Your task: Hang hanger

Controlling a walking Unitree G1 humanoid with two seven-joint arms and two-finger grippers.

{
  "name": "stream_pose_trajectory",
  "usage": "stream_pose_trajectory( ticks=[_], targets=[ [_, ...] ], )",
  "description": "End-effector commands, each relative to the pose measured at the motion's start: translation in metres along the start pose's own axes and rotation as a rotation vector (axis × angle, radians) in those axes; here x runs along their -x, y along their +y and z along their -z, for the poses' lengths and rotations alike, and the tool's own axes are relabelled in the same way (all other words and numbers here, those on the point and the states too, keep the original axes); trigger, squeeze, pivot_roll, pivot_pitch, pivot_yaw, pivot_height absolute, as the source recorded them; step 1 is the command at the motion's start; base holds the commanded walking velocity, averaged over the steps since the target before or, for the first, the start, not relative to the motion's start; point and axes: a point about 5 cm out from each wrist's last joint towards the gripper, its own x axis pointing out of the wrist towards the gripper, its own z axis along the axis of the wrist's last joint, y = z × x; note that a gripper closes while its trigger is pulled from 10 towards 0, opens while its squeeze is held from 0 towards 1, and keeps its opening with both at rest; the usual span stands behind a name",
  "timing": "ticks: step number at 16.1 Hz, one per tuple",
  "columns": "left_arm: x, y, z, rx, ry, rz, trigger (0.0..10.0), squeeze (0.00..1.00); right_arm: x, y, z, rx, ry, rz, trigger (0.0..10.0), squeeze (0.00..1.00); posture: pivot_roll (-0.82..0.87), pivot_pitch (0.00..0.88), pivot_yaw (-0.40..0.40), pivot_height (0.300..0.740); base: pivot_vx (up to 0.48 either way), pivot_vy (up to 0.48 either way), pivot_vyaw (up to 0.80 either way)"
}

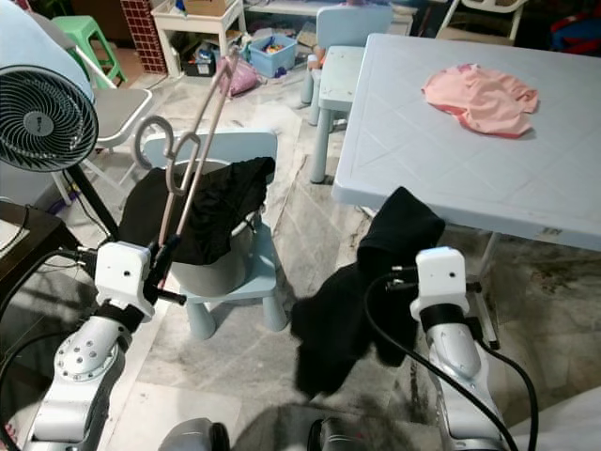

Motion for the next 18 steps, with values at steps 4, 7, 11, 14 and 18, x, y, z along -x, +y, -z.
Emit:
stream_pose_trajectory(
  ticks=[4,7,11,14,18],
  targets=[
    [-0.007,-0.004,-0.004,0.019,-0.013,0.034,10.0,0.0,-0.013,0.002,-0.016,-0.001,-0.02,0.005,10.0,0.0,-0.02,0.0,-0.014,0.74,0.0,0.0,0.0],
    [-0.009,-0.005,-0.006,0.028,-0.019,0.049,10.0,0.0,-0.019,0.011,-0.015,0.026,0.013,0.007,10.0,0.0,-0.02,0.0,-0.01,0.74,0.0,-0.1,0.0],
    [-0.016,-0.003,-0.011,0.018,-0.04,0.048,10.0,0.0,-0.028,0.021,-0.021,-0.13,0.016,0.009,10.0,0.0,-0.02,0.002,-0.014,0.74,0.0,-0.348,0.0],
    [-0.017,-0.002,-0.012,0.017,-0.044,0.043,10.0,0.0,-0.027,0.02,-0.019,-0.146,0.036,-0.035,10.0,0.0,-0.02,0.013,-0.017,0.74,0.0,-0.38,0.0],
    [-0.016,-0.003,-0.012,0.018,-0.043,0.044,10.0,0.0,-0.026,0.018,-0.019,-0.157,0.042,-0.028,10.0,0.0,-0.02,0.022,-0.017,0.74,0.0,-0.326,0.0]
  ],
)
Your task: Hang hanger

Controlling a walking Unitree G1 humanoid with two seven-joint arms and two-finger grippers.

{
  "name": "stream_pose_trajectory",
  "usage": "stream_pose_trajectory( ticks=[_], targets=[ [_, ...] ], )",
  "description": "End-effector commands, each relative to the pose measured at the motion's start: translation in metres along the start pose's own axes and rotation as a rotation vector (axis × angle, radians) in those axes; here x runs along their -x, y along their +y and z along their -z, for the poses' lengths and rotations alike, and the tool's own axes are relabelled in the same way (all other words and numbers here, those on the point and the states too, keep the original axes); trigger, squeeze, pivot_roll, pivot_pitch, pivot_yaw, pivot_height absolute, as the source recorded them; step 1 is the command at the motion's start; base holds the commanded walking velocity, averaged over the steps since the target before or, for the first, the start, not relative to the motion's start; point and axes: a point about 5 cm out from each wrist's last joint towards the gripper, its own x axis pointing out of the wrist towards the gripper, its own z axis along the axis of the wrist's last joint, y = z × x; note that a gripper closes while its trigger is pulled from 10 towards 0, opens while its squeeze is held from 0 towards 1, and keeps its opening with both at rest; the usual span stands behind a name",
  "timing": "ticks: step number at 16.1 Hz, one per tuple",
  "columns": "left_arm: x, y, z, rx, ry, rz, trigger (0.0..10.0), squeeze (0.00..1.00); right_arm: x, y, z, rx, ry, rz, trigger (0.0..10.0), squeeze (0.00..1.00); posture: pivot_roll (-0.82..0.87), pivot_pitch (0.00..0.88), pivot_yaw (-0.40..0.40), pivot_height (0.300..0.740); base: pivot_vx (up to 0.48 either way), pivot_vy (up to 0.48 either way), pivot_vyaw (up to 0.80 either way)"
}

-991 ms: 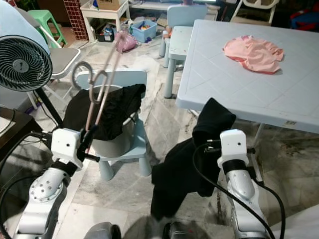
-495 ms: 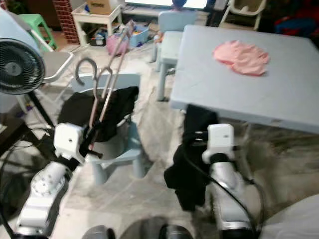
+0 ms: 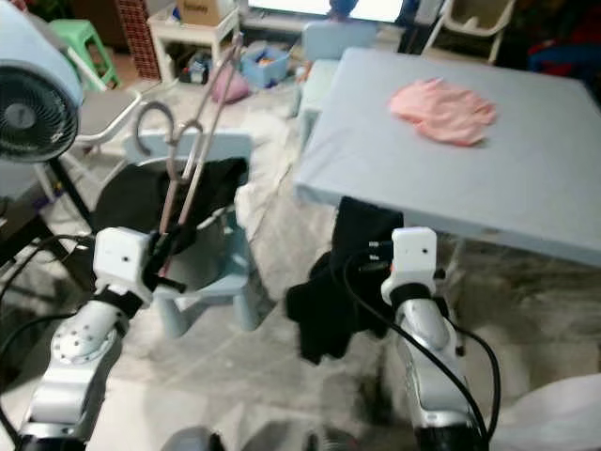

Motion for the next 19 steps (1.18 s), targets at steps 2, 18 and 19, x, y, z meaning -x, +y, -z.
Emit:
stream_pose_trajectory(
  ticks=[2,18,19],
  targets=[
    [-0.002,-0.005,-0.003,0.015,-0.018,-0.014,10.0,0.0,0.0,-0.007,-0.008,0.002,-0.031,0.019,10.0,0.0,-0.02,0.031,-0.023,0.74,0.0,0.0,0.0],
    [-0.006,0.002,-0.013,0.03,-0.06,-0.01,10.0,0.0,-0.01,-0.005,-0.019,0.035,-0.072,-0.037,10.0,0.0,-0.01,0.046,-0.025,0.74,0.07,0.0,-0.25],
    [-0.006,0.002,-0.012,0.031,-0.062,-0.007,10.0,0.0,-0.011,-0.006,-0.02,0.038,-0.076,-0.036,10.0,0.0,-0.01,0.046,-0.025,0.74,0.364,0.0,0.0]
  ],
)
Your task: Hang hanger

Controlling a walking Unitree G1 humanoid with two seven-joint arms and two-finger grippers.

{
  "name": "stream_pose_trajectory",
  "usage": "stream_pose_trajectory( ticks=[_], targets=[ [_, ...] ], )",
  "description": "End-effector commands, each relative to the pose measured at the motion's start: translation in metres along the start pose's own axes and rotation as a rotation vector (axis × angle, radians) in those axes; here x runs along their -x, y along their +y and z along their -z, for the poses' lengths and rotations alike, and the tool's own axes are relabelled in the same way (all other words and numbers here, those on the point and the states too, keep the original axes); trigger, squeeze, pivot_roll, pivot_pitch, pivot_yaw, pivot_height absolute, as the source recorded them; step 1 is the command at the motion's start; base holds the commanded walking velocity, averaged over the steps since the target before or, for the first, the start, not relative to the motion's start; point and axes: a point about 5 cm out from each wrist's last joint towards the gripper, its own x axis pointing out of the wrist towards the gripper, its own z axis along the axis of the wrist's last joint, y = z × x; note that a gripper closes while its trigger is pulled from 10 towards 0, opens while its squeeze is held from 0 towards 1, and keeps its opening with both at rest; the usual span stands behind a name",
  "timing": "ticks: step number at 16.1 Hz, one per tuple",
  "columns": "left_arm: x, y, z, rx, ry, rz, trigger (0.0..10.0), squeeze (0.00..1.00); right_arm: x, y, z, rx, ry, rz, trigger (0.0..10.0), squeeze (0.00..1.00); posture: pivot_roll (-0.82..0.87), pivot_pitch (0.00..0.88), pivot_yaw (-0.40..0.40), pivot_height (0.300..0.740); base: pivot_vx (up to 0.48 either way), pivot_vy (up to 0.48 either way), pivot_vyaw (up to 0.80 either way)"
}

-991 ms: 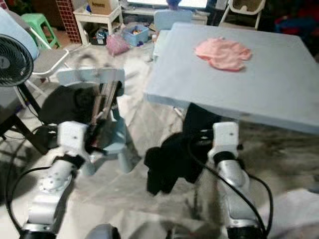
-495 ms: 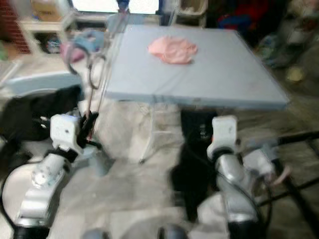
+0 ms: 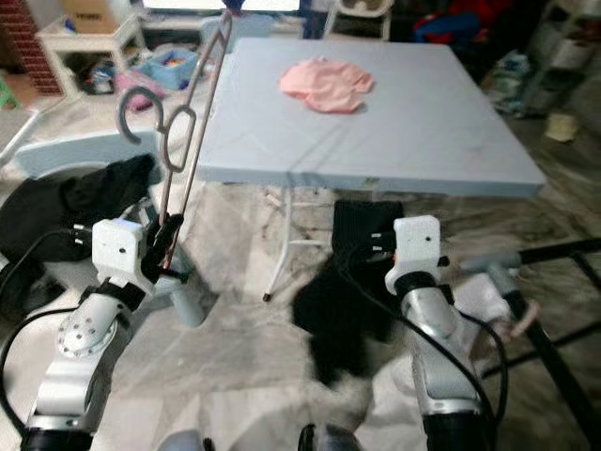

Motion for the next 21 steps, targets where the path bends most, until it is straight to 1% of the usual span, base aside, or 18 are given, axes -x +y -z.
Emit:
stream_pose_trajectory(
  ticks=[1,3,5,9,12,13,14,16,18,19,20,21],
  targets=[
    [-0.002,-0.002,-0.006,0.0,-0.03,0.016,10.0,0.0,-0.004,-0.004,-0.013,0.018,-0.061,0.009,10.0,0.0,-0.01,0.046,-0.025,0.74,0.364,0.0,0.0],
    [0.0,-0.004,-0.007,0.002,-0.037,0.041,10.0,0.0,-0.005,-0.005,-0.018,0.021,-0.089,0.016,10.0,0.0,-0.01,0.05,-0.03,0.74,0.424,0.0,0.0],
    [0.0,-0.003,-0.006,0.008,-0.036,0.034,10.0,0.0,-0.006,-0.005,-0.02,0.026,-0.094,0.009,10.0,0.0,-0.02,0.051,-0.031,0.74,0.428,0.0,0.0],
    [-0.001,-0.004,-0.006,0.017,-0.034,0.039,10.0,0.0,-0.008,-0.007,-0.019,0.03,-0.085,0.015,10.0,0.0,-0.02,0.052,-0.032,0.74,0.383,0.286,0.0],
    [-0.001,-0.004,-0.007,0.017,-0.041,0.048,10.0,0.0,-0.01,-0.005,-0.021,0.014,-0.091,0.012,10.0,0.0,-0.02,0.052,-0.032,0.74,0.369,0.306,0.0],
    [-0.001,-0.004,-0.007,0.017,-0.044,0.047,10.0,0.0,-0.011,-0.006,-0.023,0.022,-0.103,0.012,10.0,0.0,-0.02,0.052,-0.032,0.74,0.368,0.311,-0.61],
    [-0.001,-0.003,-0.008,0.02,-0.045,0.042,10.0,0.0,-0.015,-0.009,-0.026,0.025,-0.115,0.022,10.0,0.0,-0.02,0.052,-0.032,0.74,0.368,0.307,0.0],
    [-0.003,-0.004,-0.008,0.013,-0.049,0.041,10.0,0.0,-0.027,-0.011,-0.04,0.043,-0.165,0.023,10.0,0.0,-0.02,0.052,-0.028,0.74,0.371,0.306,0.0],
    [-0.004,-0.006,-0.009,0.006,-0.055,0.051,10.0,0.0,-0.045,-0.011,-0.059,0.046,-0.224,0.021,10.0,0.0,-0.02,0.048,-0.024,0.74,0.369,0.306,0.0],
    [-0.005,-0.006,-0.009,0.002,-0.056,0.053,10.0,0.0,-0.051,-0.011,-0.066,0.047,-0.244,0.018,10.0,0.0,-0.01,0.046,-0.025,0.74,0.371,0.304,0.0],
    [-0.006,-0.004,-0.01,-0.005,-0.058,0.052,10.0,0.0,-0.065,-0.009,-0.08,0.041,-0.282,0.016,10.0,0.0,-0.01,0.044,-0.027,0.74,0.379,0.296,0.0],
    [-0.006,-0.004,-0.01,-0.006,-0.058,0.05,10.0,0.0,-0.07,-0.008,-0.085,0.036,-0.295,0.018,10.0,0.0,-0.01,0.044,-0.027,0.74,0.375,0.296,0.0]
  ],
)
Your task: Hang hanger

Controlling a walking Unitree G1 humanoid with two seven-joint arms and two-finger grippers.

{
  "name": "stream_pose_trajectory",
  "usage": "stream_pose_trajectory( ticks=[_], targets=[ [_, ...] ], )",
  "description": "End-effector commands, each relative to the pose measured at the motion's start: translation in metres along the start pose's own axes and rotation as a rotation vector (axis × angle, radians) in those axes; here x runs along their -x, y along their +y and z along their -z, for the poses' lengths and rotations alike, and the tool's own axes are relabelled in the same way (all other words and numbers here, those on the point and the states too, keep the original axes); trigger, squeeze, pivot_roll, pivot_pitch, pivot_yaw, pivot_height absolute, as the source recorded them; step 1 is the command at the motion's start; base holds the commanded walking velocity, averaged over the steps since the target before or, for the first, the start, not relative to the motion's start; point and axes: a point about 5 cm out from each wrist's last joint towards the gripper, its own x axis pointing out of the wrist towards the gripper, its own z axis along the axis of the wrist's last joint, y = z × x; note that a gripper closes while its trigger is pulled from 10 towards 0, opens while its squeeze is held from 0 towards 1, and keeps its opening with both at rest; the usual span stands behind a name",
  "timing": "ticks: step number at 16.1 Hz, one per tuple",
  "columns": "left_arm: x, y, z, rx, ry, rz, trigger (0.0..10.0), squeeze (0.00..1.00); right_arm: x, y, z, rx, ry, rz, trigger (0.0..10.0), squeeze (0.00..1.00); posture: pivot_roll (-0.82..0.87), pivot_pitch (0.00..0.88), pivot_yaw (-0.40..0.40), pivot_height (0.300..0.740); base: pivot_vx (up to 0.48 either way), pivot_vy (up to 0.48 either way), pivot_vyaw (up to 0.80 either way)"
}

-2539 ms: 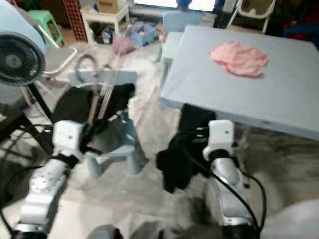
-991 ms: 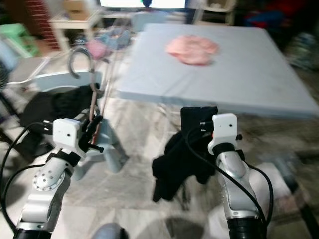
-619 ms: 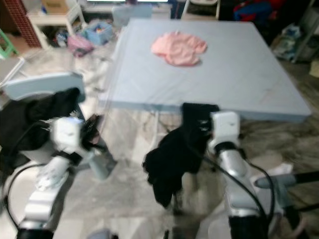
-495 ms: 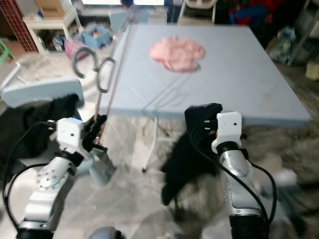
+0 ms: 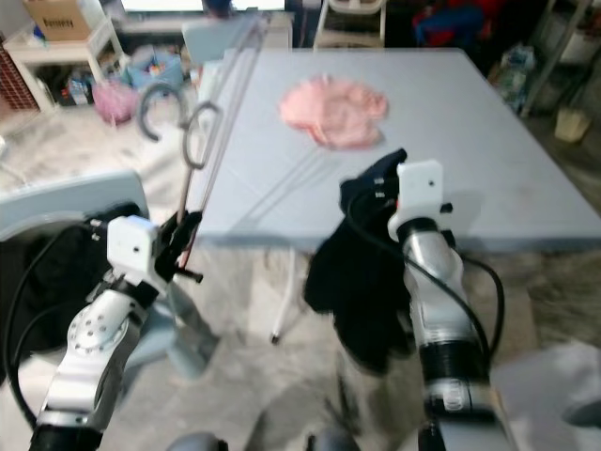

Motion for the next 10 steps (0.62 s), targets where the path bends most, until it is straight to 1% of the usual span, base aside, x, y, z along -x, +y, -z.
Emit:
stream_pose_trajectory(
  ticks=[1,3,4,5,6,7,8,9,10],
  targets=[
    [0.002,0.008,-0.003,-0.029,-0.012,-0.026,10.0,0.0,-0.023,0.008,-0.043,-0.017,-0.183,0.001,10.0,0.0,0.0,0.043,-0.031,0.74,0.398,0.266,0.0],
    [0.003,0.007,-0.004,-0.031,-0.015,-0.028,10.0,0.0,-0.036,0.017,-0.059,-0.039,-0.228,0.001,10.0,0.0,0.01,0.04,-0.035,0.74,0.401,0.263,0.0],
    [0.002,0.007,-0.004,-0.029,-0.015,-0.03,10.0,0.0,-0.04,0.018,-0.062,-0.045,-0.235,0.009,10.0,0.0,0.01,0.04,-0.035,0.74,0.401,0.259,0.0],
    [0.003,0.007,-0.004,-0.034,-0.015,-0.041,10.0,0.0,-0.047,0.019,-0.067,-0.052,-0.246,0.025,10.0,0.0,0.02,0.041,-0.039,0.74,0.0,0.0,0.0],
    [0.003,0.007,-0.005,-0.041,-0.015,-0.056,10.0,0.0,-0.055,0.017,-0.074,-0.063,-0.246,0.052,10.0,0.0,0.03,0.042,-0.042,0.74,0.0,0.0,0.0],
    [0.004,0.007,-0.005,-0.041,-0.015,-0.056,10.0,0.0,-0.057,0.016,-0.074,-0.066,-0.247,0.057,10.0,0.0,0.03,0.043,-0.043,0.74,0.0,0.0,0.0],
    [0.004,0.007,-0.005,-0.045,-0.015,-0.058,10.0,0.0,-0.067,0.012,-0.082,-0.079,-0.242,0.077,10.0,0.0,0.05,0.045,-0.051,0.74,0.0,0.0,0.0],
    [0.006,0.007,-0.006,-0.049,-0.015,-0.065,10.0,0.0,-0.077,0.006,-0.093,-0.075,-0.237,0.1,10.0,0.0,0.06,0.048,-0.062,0.74,0.0,0.0,0.0],
    [0.01,0.009,-0.006,-0.061,-0.008,-0.074,10.0,0.0,-0.083,-0.001,-0.102,-0.09,-0.217,0.136,10.0,0.0,0.07,0.052,-0.071,0.74,0.0,0.0,0.0]
  ],
)
